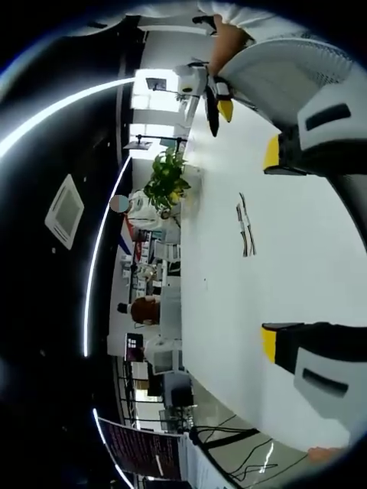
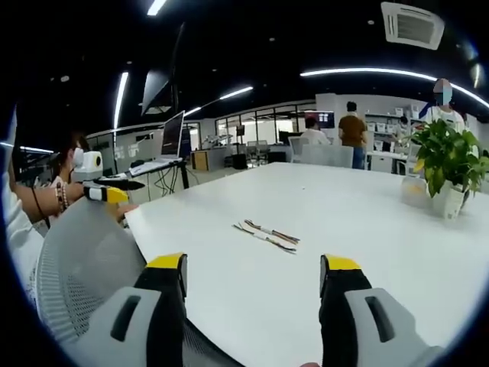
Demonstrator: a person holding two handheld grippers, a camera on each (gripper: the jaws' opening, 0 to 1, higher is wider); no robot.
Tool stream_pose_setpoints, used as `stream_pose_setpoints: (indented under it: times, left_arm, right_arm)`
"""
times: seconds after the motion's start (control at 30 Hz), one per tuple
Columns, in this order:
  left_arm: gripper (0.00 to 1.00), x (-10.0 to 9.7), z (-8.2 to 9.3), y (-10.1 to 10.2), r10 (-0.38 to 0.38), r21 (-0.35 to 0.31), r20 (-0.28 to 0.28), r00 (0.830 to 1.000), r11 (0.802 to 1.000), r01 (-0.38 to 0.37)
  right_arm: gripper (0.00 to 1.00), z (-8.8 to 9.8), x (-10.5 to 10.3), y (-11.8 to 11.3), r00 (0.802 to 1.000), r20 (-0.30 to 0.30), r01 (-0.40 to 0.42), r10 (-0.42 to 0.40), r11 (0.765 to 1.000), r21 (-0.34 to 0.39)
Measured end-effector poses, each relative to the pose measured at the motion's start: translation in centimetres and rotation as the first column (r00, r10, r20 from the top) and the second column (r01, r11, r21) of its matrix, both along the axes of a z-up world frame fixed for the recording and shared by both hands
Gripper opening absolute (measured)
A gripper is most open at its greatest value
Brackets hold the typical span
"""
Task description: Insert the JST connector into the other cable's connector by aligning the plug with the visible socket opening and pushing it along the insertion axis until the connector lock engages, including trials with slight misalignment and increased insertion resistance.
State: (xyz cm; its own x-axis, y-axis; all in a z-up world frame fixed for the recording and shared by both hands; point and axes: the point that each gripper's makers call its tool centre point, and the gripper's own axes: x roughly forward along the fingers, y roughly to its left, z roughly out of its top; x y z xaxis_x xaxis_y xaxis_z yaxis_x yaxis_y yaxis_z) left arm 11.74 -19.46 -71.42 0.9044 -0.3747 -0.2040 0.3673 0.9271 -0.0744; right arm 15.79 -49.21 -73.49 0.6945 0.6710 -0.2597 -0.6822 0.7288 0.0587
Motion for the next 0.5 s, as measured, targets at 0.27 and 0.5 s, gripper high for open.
stream_pose_setpoints:
  times: [0.27, 0.5]
  left_arm:
    - [0.81, 0.10, 0.18, 0.31, 0.017, -0.026, 0.019, 1.000, 1.000, -0.017]
    - [0.81, 0.12, 0.04, 0.44, 0.020, -0.037, 0.017, 1.000, 0.999, -0.020]
  right_arm:
    - [0.70, -0.25, -0.03, 0.17, 1.000, -0.011, 0.007, -0.007, 1.000, -0.003]
    - [0.68, -0.62, -0.13, 0.32, 1.000, -0.020, 0.004, -0.004, 1.000, -0.028]
